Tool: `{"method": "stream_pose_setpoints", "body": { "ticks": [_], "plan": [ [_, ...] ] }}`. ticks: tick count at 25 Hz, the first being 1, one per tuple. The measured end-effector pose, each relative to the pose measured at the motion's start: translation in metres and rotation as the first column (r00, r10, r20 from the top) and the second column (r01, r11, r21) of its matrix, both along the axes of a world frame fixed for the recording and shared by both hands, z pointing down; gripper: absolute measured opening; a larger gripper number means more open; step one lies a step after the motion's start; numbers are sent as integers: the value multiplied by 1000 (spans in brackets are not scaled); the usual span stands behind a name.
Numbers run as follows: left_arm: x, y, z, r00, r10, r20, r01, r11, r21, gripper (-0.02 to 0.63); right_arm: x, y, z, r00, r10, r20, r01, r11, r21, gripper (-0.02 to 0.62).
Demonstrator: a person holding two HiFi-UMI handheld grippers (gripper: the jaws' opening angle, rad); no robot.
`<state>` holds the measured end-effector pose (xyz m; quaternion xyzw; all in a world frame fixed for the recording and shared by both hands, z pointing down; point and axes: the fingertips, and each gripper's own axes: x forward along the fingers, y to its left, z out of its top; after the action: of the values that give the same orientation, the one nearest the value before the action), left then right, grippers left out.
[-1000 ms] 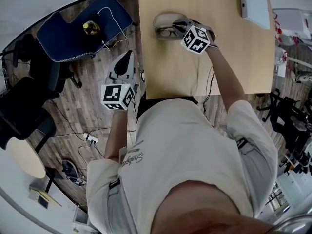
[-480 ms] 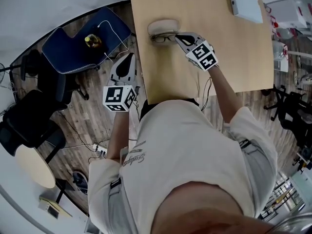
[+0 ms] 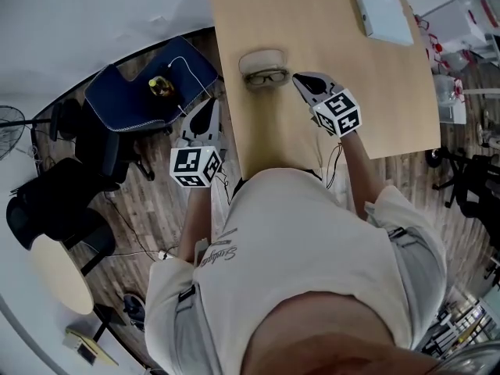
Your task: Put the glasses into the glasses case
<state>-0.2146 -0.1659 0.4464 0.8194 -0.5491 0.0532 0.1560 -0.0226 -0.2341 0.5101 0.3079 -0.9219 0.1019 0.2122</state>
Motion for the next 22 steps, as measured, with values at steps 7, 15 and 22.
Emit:
{"method": "stream_pose_setpoints", "body": {
  "ticks": [7, 15, 22],
  "plan": [
    [3, 3, -22, 1000, -5, 16, 4, 999, 32, 17, 7, 24, -46, 999, -24, 25, 22, 996, 88, -5],
    [5, 8, -51, 999, 10, 52, -14, 997, 74, 17, 6, 34, -103, 997, -25, 79, 11, 985, 175, -5],
    [12, 6, -67, 998, 13, 64, -19, 995, 102, 17, 15, 32, -138, 993, -1, 118, -25, 975, 219, -5]
  ]
}}
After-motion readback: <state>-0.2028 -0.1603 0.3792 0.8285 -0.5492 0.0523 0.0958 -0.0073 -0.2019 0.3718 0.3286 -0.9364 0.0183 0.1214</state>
